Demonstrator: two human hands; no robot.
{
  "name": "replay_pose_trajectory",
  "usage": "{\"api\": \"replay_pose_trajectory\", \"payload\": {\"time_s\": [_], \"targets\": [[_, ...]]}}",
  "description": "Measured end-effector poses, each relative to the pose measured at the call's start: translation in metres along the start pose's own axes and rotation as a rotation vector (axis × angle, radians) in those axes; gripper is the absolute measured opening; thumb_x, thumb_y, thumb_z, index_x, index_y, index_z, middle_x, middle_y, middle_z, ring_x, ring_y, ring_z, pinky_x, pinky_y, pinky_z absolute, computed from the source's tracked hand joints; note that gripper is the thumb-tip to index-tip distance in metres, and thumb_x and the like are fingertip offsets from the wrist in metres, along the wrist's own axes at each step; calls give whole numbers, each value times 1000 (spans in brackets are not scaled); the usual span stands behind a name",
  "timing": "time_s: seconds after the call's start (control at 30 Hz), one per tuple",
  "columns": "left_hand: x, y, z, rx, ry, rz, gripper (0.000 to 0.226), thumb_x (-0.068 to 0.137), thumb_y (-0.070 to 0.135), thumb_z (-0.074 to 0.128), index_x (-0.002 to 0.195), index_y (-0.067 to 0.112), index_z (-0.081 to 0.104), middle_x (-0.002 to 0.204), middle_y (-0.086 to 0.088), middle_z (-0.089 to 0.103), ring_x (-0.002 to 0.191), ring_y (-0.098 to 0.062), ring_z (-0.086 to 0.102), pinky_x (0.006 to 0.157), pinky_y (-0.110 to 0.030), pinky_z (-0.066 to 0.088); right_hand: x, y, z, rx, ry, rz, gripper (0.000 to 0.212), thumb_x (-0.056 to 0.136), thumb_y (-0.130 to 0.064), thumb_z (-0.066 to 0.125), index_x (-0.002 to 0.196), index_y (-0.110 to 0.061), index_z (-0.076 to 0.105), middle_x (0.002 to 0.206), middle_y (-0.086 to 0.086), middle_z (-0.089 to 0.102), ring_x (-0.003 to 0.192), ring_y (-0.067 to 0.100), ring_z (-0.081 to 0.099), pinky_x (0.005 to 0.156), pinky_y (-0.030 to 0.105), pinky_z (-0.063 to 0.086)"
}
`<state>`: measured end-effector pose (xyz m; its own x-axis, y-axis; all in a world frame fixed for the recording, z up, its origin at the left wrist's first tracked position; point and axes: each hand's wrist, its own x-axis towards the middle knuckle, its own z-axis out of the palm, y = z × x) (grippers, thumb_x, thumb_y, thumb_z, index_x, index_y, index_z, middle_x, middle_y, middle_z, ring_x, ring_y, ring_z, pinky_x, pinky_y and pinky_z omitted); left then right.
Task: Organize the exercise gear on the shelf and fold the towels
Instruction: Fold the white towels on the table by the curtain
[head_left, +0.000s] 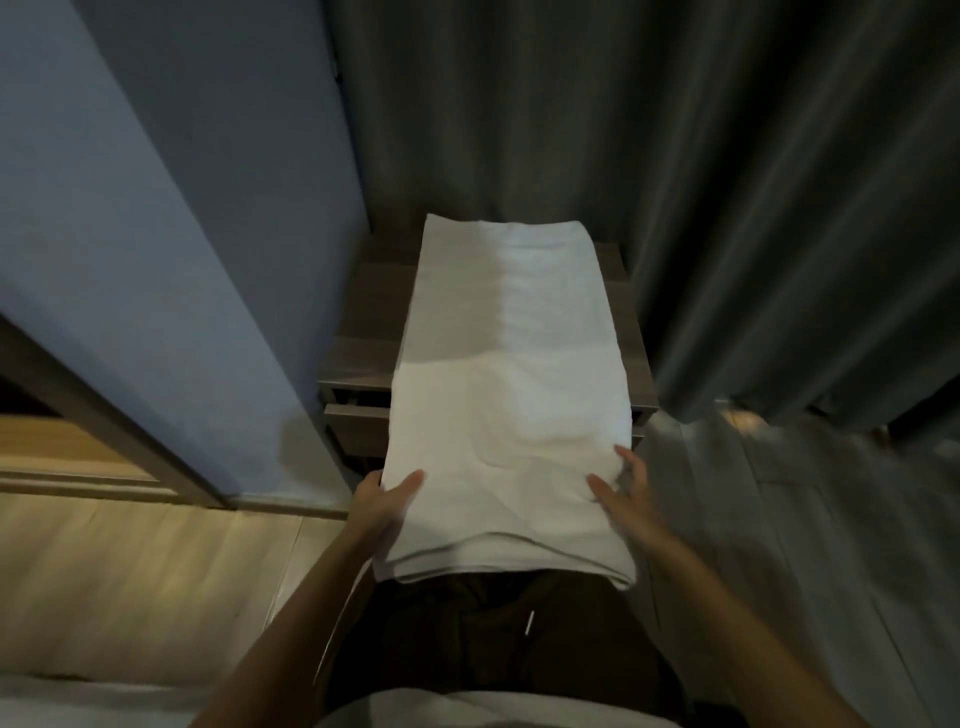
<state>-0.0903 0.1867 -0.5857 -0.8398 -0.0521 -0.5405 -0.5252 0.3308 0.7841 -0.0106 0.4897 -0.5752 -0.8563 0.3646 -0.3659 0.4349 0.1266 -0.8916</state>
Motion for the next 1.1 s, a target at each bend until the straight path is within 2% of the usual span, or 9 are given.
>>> {"api": "replay_pose_trajectory", "payload": {"time_s": [0.2, 0.3, 0.37, 0.47, 0.6, 0.73, 0.87, 1.0, 1.1], "targets": [[-10, 15, -22, -83, -63, 127, 55, 82, 42, 69, 125, 15, 46, 107, 1, 59, 91, -13, 58, 64, -24, 47, -13, -23, -25, 94, 72, -23, 51, 73, -25, 80, 115, -37, 54, 121, -6, 48, 107, 19, 51, 75, 29, 50], [-17, 12, -28, -108, -55, 164, 59, 81, 36, 71, 129, 16, 45, 115, -3, 57, 95, -16, 59, 69, -27, 51, -24, -25, -35, 182, -1, 72, 54, 74, -16, 77, 119, -34, 54, 125, -5, 44, 107, 20, 49, 77, 35, 51], [-21, 5, -27, -80, -92, 107, 60, 81, 36, 71, 131, 13, 46, 121, -8, 56, 100, -21, 60, 78, -32, 53, -29, -19, -34, 176, -36, 132, 56, 81, -7, 70, 128, -28, 49, 133, 3, 41, 117, 31, 47, 88, 48, 50], [-30, -6, -25, 134, -143, 5, 55, 81, 47, 68, 119, 9, 58, 114, -9, 60, 98, -23, 59, 78, -30, 51, -35, -11, -26, 42, 38, 99, 51, 92, -1, 54, 137, -20, 39, 138, 16, 39, 116, 35, 48, 90, 50, 49], [-41, -5, -25, 105, -136, 71, 39, 85, 44, 65, 112, 15, 60, 98, 0, 64, 85, -12, 60, 62, -23, 47, -33, -18, -23, 104, 89, 145, 40, 94, -22, 58, 131, -13, 46, 128, 14, 52, 101, 26, 55, 81, 40, 49], [-45, 8, -33, -179, -209, 139, 50, 85, 36, 66, 128, 15, 51, 119, -5, 62, 104, -21, 61, 85, -33, 52, -21, -20, -35, 158, 145, 296, 43, 78, -37, 76, 108, -8, 64, 108, 12, 65, 94, 29, 62, 85, 41, 51], [-48, -5, -35, 144, -107, 112, 45, 87, 37, 65, 121, 11, 51, 109, -3, 59, 94, -18, 58, 76, -31, 48, -25, 2, -26, -24, 302, 119, 30, 84, -19, 70, 107, -10, 52, 110, 15, 60, 95, 28, 58, 77, 36, 46], [-52, -26, -32, 300, 81, 148, 53, 85, 29, 69, 126, 3, 48, 122, -19, 57, 107, -31, 56, 89, -40, 47, -39, 20, -20, -240, 158, -24, 55, 86, -9, 63, 130, -25, 34, 121, 10, 51, 107, 29, 53, 87, 43, 48], [-63, -28, -40, 411, 129, 362, 69, 81, 21, 75, 139, 7, 40, 125, -18, 54, 104, -29, 55, 83, -35, 45, -54, 18, -29, -470, 52, -240, 58, 83, -9, 67, 131, -34, 46, 142, 2, 35, 129, 24, 37, 102, 42, 37]]}}
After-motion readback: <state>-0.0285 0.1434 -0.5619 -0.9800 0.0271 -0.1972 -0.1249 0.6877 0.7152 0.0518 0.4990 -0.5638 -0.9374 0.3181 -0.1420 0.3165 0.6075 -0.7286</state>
